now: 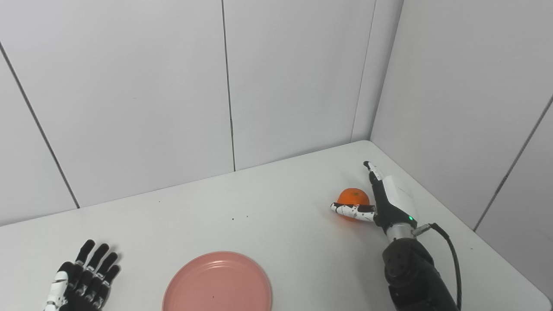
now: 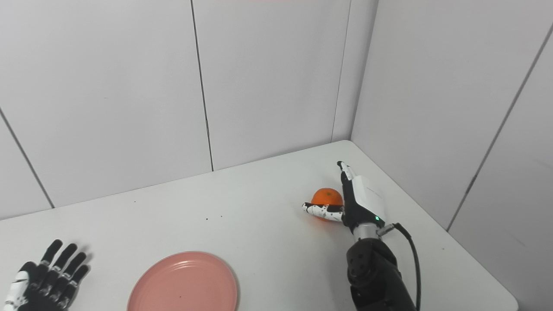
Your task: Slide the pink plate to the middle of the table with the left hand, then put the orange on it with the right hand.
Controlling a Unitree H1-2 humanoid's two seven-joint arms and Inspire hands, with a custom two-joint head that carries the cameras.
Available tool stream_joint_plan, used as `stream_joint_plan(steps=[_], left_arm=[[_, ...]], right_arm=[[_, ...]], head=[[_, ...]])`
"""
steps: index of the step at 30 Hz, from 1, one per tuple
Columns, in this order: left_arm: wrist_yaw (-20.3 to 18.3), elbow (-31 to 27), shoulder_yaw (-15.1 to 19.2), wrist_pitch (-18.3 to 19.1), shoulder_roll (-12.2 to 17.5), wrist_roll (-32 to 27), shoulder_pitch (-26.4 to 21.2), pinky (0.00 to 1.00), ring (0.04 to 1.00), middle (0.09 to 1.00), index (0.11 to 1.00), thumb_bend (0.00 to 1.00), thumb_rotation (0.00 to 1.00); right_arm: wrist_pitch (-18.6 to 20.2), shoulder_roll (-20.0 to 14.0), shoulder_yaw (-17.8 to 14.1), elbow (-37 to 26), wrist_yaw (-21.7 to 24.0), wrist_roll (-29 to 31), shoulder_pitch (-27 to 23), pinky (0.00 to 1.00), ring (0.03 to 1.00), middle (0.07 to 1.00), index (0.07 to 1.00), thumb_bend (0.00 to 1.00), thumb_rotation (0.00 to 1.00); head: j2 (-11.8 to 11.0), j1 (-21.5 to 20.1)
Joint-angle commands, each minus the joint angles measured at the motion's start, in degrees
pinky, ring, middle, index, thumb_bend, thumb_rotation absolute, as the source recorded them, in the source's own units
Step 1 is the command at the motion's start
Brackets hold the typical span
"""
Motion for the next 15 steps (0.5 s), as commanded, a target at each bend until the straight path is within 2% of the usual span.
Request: stream_joint_plan(steps=[1, 7, 15], left_arm=[[2.07, 0.78, -0.11, 4.26, 0.34, 0.72, 2.13, 1.00, 0.967, 0.974, 0.971, 0.34, 1.00], [2.58, -1.03, -0.16, 5.69, 0.53, 0.56, 2.44, 1.00, 0.972, 0.980, 0.976, 0.32, 1.00], [3.51, -2.39, 0.14, 7.18, 0.39, 0.21, 2.35, 1.00, 0.974, 0.980, 0.975, 0.31, 1.00]], right_arm=[[-0.22, -1.61, -0.34, -0.18, -1.48, 0.05, -2.48, 0.75, 0.880, 0.938, 0.929, 1.00, 0.44], [-0.19, -1.95, -0.18, 1.41, -1.54, 0.07, -3.13, 0.75, 0.875, 0.933, 0.923, 1.00, 0.43], [-0.15, -1.80, -0.98, 2.91, 0.58, -0.57, -4.18, 0.75, 0.870, 0.927, 0.918, 1.00, 0.44]], head=[[0.20, 0.12], [0.72, 0.27], [1.26, 0.53]])
